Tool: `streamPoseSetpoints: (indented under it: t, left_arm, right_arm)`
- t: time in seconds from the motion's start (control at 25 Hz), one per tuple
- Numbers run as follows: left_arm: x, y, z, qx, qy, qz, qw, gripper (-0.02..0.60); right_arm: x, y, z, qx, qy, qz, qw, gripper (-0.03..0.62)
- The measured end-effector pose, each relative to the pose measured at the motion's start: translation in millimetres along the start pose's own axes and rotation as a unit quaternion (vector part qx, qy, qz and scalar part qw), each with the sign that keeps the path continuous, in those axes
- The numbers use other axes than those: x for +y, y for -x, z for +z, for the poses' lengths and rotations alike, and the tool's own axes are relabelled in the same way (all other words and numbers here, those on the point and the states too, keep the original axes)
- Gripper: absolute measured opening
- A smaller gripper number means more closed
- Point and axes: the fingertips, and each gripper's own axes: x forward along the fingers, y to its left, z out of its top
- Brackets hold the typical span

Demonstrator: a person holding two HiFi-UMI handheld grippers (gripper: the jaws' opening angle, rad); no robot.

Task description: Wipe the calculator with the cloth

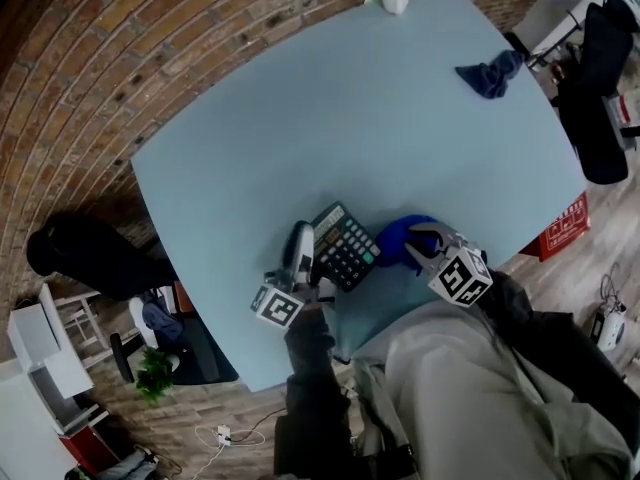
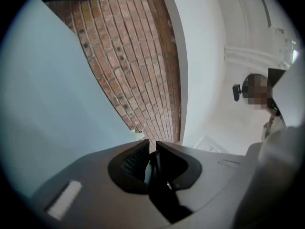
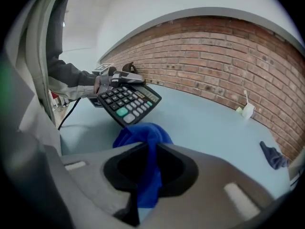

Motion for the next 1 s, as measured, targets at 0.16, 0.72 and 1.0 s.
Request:
streamPoseSetpoints:
  t: [0.16, 0.72, 1.0]
  left_arm:
    - [21, -20, -8, 0.067, -0.049, 0.012, 0.9964, 0.043]
    - [37, -39, -4, 0.126, -0.173, 0.024, 0.9765, 0.171]
    - [40, -3, 5, 0.148, -0.262, 0.081, 0.9503, 0.267]
  right_arm:
    - [-19, -13, -2, 0.013, 0.004, -0.025, 1.0, 0.052]
    - [-87, -42, -15, 0.108, 0.099, -0.154, 0.977, 0.058]
    - [-111, -24, -12, 0.098, 0.065, -0.165, 0.979, 0.228]
